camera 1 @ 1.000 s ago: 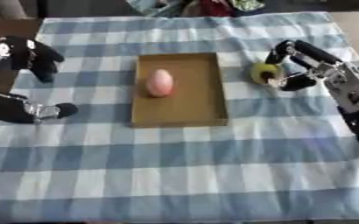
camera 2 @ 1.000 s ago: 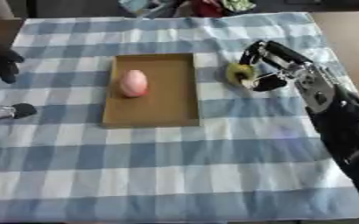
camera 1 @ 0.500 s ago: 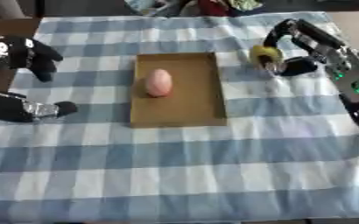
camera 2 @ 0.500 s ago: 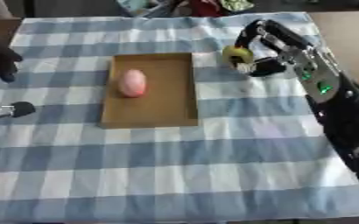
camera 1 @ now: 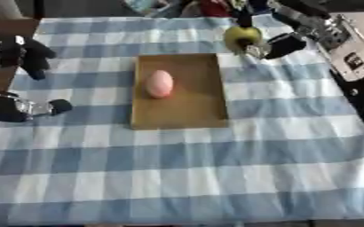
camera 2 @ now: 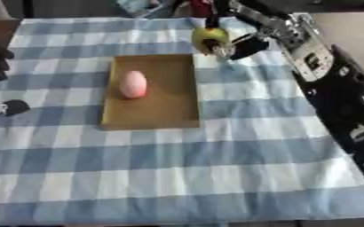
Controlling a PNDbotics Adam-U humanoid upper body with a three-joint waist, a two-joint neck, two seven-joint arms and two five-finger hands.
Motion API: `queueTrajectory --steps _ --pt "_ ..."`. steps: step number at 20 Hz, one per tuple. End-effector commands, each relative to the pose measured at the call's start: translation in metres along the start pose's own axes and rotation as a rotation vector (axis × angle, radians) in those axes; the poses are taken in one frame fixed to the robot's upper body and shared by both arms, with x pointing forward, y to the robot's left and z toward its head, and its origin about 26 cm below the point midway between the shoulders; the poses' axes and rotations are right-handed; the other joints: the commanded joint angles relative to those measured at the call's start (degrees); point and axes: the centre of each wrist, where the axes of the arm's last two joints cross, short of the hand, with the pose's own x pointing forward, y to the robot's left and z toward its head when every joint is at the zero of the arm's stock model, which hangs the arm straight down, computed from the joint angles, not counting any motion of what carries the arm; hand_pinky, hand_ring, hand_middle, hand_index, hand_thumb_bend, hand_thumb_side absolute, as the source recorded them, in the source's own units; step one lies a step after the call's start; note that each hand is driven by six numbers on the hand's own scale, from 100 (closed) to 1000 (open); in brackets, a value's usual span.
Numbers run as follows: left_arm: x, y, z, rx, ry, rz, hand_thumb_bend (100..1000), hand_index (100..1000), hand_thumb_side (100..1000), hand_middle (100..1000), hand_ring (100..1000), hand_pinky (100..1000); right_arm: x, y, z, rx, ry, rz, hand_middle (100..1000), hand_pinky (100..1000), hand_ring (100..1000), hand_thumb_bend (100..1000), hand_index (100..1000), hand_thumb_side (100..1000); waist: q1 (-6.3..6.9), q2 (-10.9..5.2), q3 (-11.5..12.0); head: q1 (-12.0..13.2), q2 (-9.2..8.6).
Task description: Pick up objects on the table and place them in the box.
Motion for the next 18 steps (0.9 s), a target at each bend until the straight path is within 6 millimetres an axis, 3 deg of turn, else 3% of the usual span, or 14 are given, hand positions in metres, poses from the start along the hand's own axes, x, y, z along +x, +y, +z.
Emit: queueTrajectory --steps 1,8,12,13,18 --pt "0.008 0.010 -0.002 0.017 -0.028 -0.026 717 680 175 492 493 528 0.006 -0.002 -0.016 0.041 -0.050 0.016 415 669 676 102 489 179 0.07 -1.18 0.2 -0.4 0.00" --pt "0.011 0.009 -0.004 0.015 -0.040 -0.020 721 681 176 492 493 528 0.006 0.030 -0.033 0.141 -0.079 -0.011 467 677 688 114 549 220 0.23 -1.23 0.3 -0.8 -0.17" --pt "0.011 0.008 -0.005 0.011 -0.044 -0.019 721 682 178 493 494 528 0.004 0.045 -0.034 0.172 -0.070 -0.018 516 681 699 131 623 252 0.24 -1.21 0.1 -0.9 -0.28" --pt "0.011 0.008 -0.005 0.011 -0.044 -0.019 722 682 177 493 492 528 0.003 0.048 -0.033 0.180 -0.068 -0.017 522 681 699 188 631 258 0.23 -1.20 0.1 -0.9 -0.31" --pt "0.011 0.007 -0.004 0.007 -0.042 -0.016 723 683 177 493 491 528 0.000 0.059 -0.030 0.194 -0.056 0.000 530 681 700 214 643 339 0.24 -1.23 -0.1 -0.8 -0.45"
